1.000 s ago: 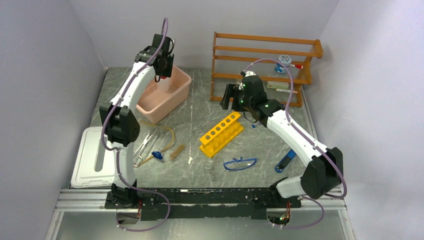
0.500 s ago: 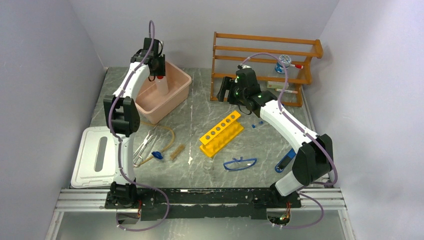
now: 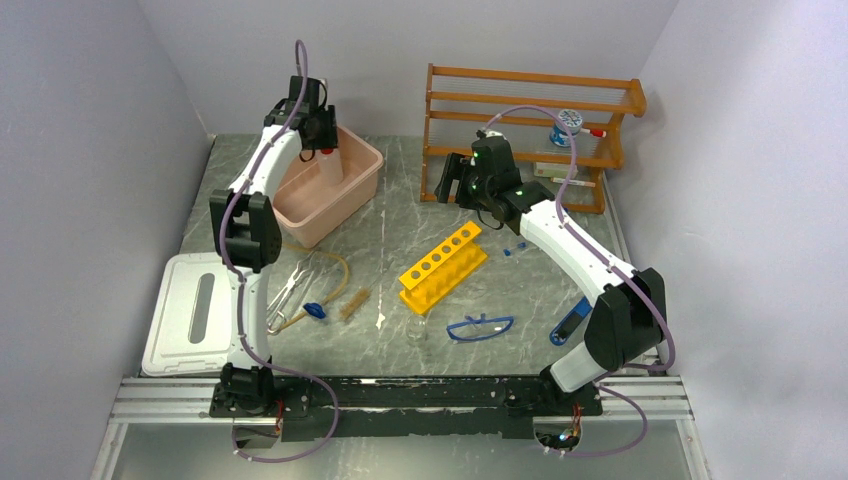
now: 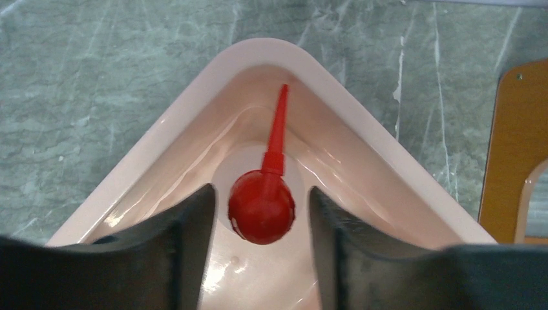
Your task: Organize the chemistry lab equipment
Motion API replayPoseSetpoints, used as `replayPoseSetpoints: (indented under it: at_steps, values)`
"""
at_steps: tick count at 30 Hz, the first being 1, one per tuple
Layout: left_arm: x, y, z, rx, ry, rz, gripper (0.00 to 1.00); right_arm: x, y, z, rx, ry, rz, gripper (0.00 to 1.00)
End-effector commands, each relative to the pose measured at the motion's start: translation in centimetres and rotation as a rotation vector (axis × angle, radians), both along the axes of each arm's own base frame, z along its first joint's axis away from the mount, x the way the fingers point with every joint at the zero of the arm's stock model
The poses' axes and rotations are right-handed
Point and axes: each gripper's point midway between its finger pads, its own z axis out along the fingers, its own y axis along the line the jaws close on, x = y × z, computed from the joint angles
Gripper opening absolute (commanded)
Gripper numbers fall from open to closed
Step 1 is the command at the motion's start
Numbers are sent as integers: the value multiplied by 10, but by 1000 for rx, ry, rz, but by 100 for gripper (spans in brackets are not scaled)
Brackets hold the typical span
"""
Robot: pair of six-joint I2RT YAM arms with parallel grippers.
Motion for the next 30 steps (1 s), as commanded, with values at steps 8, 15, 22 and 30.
replayPoseSetpoints:
  at_steps: [8, 15, 22, 30]
  values:
    - [1, -11, 92, -104, -176, -46, 82, 9, 1, 14, 7, -66, 10, 83]
    - [-27, -8, 135, -86, -228, -94, 85, 10, 1, 15, -11, -80, 27, 83]
    - [-91, -17, 126, -94, -143, -239, 87, 8, 4, 11, -8, -72, 52, 83]
    - [-153, -48, 44, -39, 55, -441, 90, 6, 15, 1, 36, -37, 77, 83]
